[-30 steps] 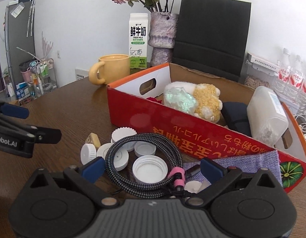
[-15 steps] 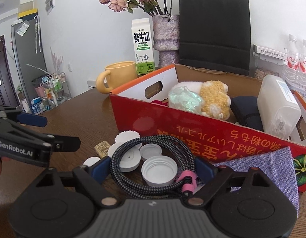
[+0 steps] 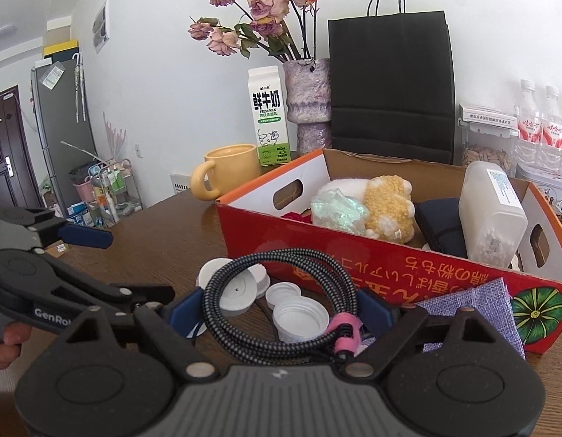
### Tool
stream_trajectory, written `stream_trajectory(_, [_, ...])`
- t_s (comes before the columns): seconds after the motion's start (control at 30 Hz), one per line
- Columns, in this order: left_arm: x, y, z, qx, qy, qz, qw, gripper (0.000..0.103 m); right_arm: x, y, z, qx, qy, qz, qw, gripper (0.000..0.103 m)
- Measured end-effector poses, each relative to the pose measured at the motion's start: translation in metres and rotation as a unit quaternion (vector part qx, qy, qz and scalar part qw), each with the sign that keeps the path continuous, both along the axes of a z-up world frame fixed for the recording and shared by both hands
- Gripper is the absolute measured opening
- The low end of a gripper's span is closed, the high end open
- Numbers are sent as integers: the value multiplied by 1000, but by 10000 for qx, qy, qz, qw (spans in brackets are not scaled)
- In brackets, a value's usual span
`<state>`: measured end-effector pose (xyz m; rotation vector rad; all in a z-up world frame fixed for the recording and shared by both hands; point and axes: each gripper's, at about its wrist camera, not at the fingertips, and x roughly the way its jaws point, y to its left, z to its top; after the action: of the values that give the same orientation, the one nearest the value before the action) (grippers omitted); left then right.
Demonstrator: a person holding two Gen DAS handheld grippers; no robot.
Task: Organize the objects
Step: 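Grasp the black braided cable with pink tie using the right tool, then grasp a white bottle cap with the left tool while the right tool holds the cable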
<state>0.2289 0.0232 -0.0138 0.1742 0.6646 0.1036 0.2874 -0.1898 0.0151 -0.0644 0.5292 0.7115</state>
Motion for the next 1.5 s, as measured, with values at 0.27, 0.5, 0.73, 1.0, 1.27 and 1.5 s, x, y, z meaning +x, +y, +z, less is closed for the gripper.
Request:
stream_trajectory(0.27, [-9, -15, -2, 575, -217, -398, 9973, 103, -8, -3, 4, 68, -22, 134, 9999, 89])
stream_trajectory(0.5, [-18, -35, -8, 1061, -386, -1029, 9883, 99, -15, 1, 6, 26, -28, 337, 9994, 89])
stream_trajectory(0.73, [-21, -50, -17, 1410, -442, -1563, 9766, 75, -17, -1, 5, -43, 38, 331, 9994, 89])
stream_trajectory(1.0, [-25, -64, -27, 1579, -522, -2054, 9644, 70, -16, 2, 1, -70, 211, 448, 9988, 88])
stream_trajectory(1.27, [-22, -58, -36, 1159, -192, -2364, 9645, 37, -14, 5, -4, -143, 388, 576, 9975, 88])
stream_trajectory(1.5, [-25, -54, -45, 1015, -120, -2312, 9675, 27, -16, 11, -8, -274, 371, 631, 9969, 88])
